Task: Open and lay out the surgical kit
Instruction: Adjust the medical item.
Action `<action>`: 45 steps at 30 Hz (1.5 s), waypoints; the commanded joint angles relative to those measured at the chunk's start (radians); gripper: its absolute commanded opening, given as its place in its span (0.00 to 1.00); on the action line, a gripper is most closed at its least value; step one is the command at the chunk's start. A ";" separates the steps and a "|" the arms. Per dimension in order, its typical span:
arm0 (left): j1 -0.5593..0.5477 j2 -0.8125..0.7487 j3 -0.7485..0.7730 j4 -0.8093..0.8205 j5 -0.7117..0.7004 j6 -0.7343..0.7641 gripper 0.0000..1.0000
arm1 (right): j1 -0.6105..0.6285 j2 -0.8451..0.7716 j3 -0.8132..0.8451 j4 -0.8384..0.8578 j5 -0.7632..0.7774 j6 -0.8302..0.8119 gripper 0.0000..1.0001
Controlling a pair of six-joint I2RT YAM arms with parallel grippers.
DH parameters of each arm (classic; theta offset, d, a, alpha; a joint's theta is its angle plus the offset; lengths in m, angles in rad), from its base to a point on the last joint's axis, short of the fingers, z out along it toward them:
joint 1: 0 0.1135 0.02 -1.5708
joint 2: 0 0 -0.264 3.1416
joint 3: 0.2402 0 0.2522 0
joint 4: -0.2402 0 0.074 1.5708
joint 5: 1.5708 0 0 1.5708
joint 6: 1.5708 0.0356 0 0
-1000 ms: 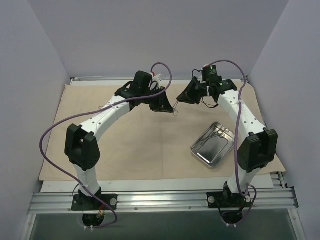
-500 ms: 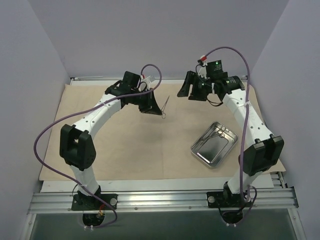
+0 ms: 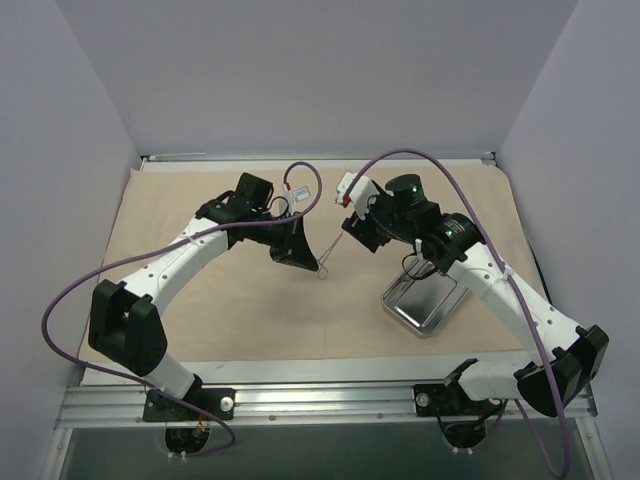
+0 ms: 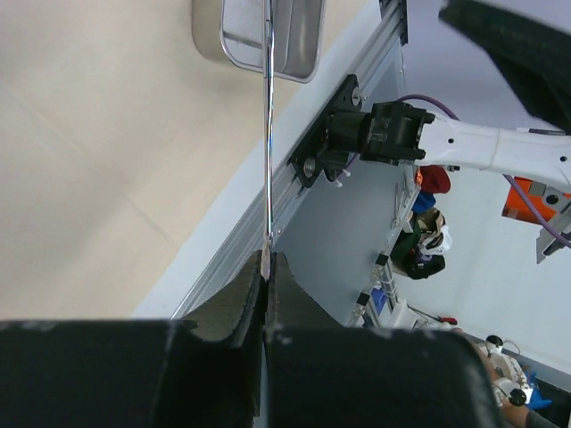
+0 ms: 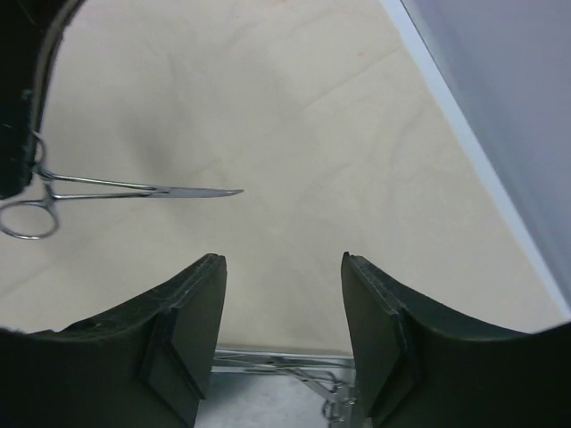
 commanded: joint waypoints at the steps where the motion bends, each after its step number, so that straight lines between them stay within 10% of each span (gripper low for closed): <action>1: -0.001 -0.050 -0.017 0.021 0.073 0.037 0.02 | -0.034 -0.020 -0.008 0.012 -0.051 -0.251 0.52; 13: -0.025 -0.064 -0.018 0.005 0.131 0.049 0.02 | -0.040 0.003 -0.011 -0.149 -0.340 -0.567 0.54; 45: -0.052 -0.028 0.024 -0.027 0.191 0.080 0.02 | 0.012 0.075 -0.044 -0.117 -0.392 -0.675 0.41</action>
